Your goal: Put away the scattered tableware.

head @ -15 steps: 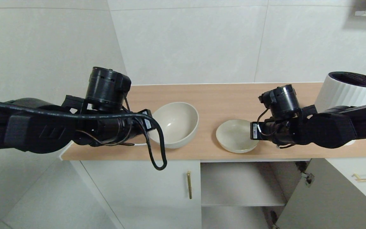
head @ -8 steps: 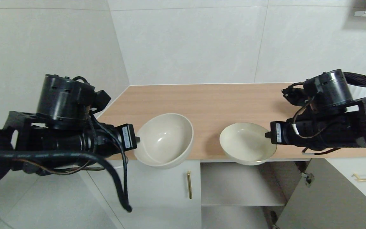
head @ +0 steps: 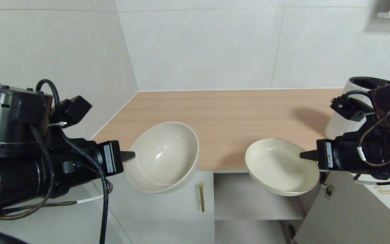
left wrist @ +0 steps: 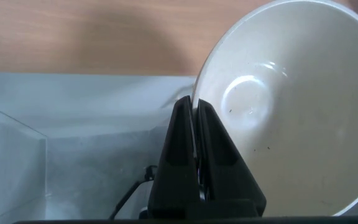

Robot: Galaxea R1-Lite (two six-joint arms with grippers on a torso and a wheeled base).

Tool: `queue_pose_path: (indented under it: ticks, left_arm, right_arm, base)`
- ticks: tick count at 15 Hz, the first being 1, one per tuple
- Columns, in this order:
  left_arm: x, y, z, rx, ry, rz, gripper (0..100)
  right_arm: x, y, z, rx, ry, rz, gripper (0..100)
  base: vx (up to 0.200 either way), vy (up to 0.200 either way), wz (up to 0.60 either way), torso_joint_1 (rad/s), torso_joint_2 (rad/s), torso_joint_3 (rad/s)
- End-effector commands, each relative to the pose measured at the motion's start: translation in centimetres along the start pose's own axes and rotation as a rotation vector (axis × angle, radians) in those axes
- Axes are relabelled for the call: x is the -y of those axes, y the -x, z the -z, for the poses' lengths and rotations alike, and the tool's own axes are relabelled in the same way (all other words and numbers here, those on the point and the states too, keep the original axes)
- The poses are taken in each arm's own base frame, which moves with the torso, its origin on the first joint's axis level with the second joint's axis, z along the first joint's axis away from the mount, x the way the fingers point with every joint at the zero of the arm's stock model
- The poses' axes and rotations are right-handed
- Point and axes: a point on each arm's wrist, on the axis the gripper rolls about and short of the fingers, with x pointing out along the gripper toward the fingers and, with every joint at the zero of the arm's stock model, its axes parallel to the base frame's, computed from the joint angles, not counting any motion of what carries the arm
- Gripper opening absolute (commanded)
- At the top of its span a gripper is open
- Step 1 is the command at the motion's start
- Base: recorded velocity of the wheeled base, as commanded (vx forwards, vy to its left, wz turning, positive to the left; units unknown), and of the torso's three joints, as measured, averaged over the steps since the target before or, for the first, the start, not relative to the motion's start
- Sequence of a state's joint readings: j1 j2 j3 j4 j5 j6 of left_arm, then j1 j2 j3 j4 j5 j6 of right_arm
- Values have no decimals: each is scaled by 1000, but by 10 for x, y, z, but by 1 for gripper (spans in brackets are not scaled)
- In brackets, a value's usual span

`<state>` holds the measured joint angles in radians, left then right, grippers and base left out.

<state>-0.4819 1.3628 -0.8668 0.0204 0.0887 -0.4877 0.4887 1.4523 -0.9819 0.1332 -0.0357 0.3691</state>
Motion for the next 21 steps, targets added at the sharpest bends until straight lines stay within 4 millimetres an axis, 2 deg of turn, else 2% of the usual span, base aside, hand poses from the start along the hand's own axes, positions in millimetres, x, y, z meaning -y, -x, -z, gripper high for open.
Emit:
queue_pose_path:
  ticks: [1,6,12,21]
  left_arm:
    - [0,-4,2,-13,-2,-6,0]
    - [1,-12,7,-45,-11,-13,0]
    - [1,-12,7,-46,-12,-14,0]
    - [1,-13,8,-50,-12,-14,0]
  right_arm:
    - [2,2,5,-3,2,10,0]
    - [4,-3,9,-22,32,27,0]
    - [5,-9,10,-10,31,38,0]
    - [7,-30,13,-15,29,72,0]
  base:
    - [0,0,0,0,0,0]
    - [-200,0,0,3,0,1]
    - [0,0,0,0,0,0]
    - [0,0,0,0,0,0]
